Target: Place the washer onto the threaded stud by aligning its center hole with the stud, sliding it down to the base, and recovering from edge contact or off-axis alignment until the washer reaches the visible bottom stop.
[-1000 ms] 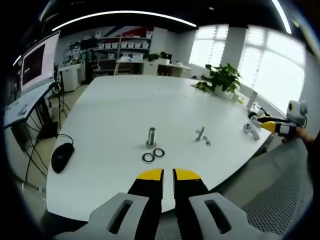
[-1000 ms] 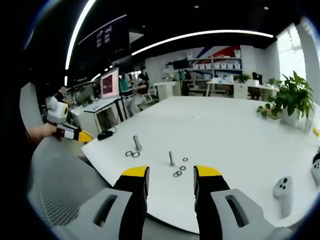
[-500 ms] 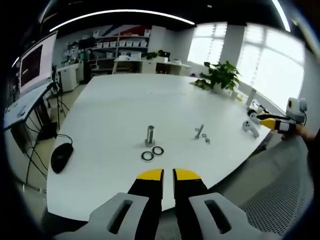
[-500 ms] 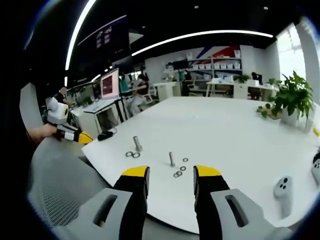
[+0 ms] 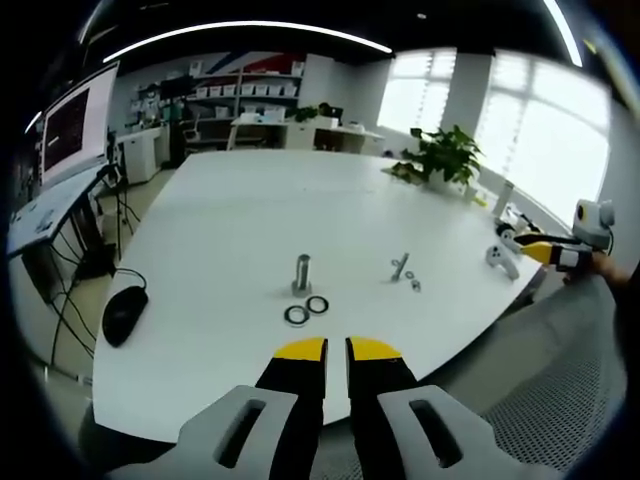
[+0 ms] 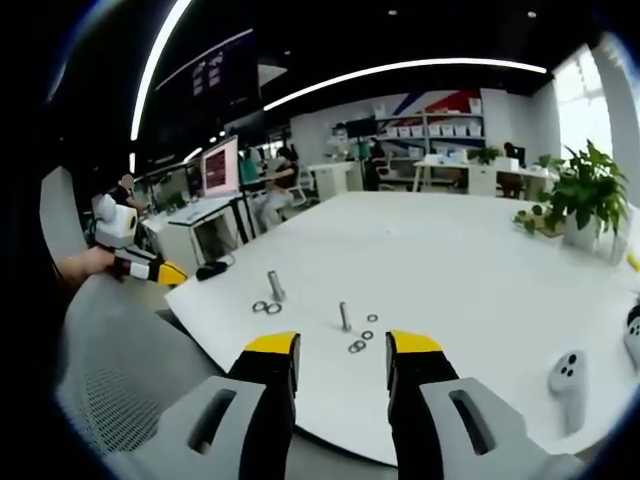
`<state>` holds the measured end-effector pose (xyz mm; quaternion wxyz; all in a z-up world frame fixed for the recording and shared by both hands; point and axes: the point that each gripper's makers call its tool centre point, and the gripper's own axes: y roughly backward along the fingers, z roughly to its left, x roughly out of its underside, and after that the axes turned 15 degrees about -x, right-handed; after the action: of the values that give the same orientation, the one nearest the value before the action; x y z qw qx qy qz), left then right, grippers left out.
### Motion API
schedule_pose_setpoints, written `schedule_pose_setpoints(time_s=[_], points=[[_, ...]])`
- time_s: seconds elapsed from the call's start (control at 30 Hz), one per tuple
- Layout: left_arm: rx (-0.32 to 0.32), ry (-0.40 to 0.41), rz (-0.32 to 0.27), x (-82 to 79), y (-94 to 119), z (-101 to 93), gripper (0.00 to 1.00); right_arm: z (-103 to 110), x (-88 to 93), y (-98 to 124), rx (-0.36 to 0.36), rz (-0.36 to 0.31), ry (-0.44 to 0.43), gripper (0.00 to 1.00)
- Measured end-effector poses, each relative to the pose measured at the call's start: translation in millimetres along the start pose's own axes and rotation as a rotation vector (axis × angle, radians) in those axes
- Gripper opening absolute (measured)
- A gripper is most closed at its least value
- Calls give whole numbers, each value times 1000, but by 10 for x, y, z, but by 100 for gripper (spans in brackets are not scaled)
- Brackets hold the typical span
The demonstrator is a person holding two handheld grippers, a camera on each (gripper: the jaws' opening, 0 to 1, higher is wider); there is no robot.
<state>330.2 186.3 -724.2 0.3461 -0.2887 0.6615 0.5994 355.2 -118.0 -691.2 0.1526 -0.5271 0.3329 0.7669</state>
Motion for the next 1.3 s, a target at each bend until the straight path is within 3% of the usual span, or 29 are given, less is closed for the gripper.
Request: schedule_pose_setpoints(time_s=[0.67,0.77,0.93,1.1,1.2,1.3], points=[[-4,7,-11,-20,1,17,5,98,169,-87,-89,102,-30,34],[-4,8,-12,-23,2,20,5,134,217,-121,-127,133,-35,34],[-4,8,-15,-29,3,21,5,268,353,-194,-266,204,-93,35],[-10,5,-23,-40,8,32,5,261,397,-240,-318,270,-2,35],[-9,7,-30,-51,9,35,5,168,417,-267,-308,312,73,35],[-9,9,-36,-58,11,35,5,99,432,-308,-305,332,86,35]])
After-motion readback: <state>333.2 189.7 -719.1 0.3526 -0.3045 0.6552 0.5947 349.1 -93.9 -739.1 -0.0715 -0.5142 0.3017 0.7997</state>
